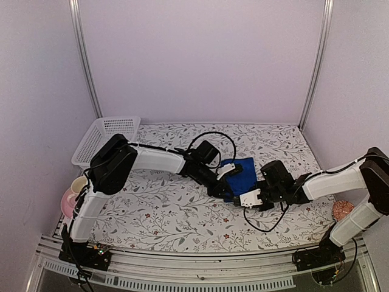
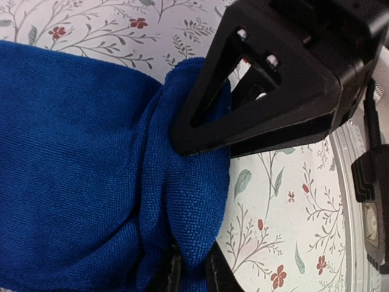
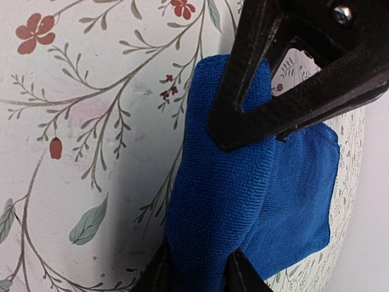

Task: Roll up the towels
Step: Roll the towel at the center of the board.

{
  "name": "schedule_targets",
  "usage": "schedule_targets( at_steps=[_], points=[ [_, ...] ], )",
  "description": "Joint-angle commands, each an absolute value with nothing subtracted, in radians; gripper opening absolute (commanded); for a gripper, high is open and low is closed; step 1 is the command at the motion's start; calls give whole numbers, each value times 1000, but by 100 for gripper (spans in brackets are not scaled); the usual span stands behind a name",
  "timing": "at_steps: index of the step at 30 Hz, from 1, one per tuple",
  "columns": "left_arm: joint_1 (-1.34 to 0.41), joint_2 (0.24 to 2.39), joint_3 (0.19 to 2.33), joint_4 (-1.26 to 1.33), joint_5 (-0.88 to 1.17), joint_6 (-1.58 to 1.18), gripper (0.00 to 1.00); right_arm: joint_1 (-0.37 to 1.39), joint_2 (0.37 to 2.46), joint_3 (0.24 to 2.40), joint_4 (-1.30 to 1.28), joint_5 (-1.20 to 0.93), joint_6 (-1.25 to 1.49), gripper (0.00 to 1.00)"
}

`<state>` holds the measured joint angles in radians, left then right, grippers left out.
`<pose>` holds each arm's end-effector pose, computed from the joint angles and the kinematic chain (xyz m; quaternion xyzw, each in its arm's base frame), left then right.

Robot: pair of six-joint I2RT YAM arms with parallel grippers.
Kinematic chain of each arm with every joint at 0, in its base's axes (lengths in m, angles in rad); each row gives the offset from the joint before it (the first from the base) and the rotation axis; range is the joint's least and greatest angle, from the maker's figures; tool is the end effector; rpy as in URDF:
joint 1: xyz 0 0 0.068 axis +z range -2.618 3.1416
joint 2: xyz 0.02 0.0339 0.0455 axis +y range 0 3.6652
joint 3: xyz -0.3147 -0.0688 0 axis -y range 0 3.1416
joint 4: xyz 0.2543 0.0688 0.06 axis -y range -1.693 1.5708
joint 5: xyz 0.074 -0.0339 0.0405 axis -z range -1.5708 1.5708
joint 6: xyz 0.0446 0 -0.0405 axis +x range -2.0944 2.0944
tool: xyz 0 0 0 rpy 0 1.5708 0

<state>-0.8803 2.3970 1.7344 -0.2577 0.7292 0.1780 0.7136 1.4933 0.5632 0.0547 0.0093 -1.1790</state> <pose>0.3298 -0.4458 0.1323 0.5453 0.7067 -0.4200 0.1641 0.2057 0.1776 0.1682 -0.7618 0.5510 -0.0828 0.3305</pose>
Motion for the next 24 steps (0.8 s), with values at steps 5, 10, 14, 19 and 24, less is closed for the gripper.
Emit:
schedule_targets(
  at_steps=[5,10,14,19,24],
  points=[
    [-847,2393,1688,-285,695,172,34,718,1560,601,-9,26,-1138,24],
    [-847,2263,1555,-149,633,183,53,709,1579,647,-93,-18,-1122,24],
    [-847,2140,1416,16,569,204,62,687,1582,691,-181,-74,-1107,24],
    [-851,2020,1222,244,487,259,68,657,1608,765,-319,-157,-1088,24],
    [-882,1977,1091,385,358,359,69,631,1658,857,-481,-243,-1080,25]
  ],
)
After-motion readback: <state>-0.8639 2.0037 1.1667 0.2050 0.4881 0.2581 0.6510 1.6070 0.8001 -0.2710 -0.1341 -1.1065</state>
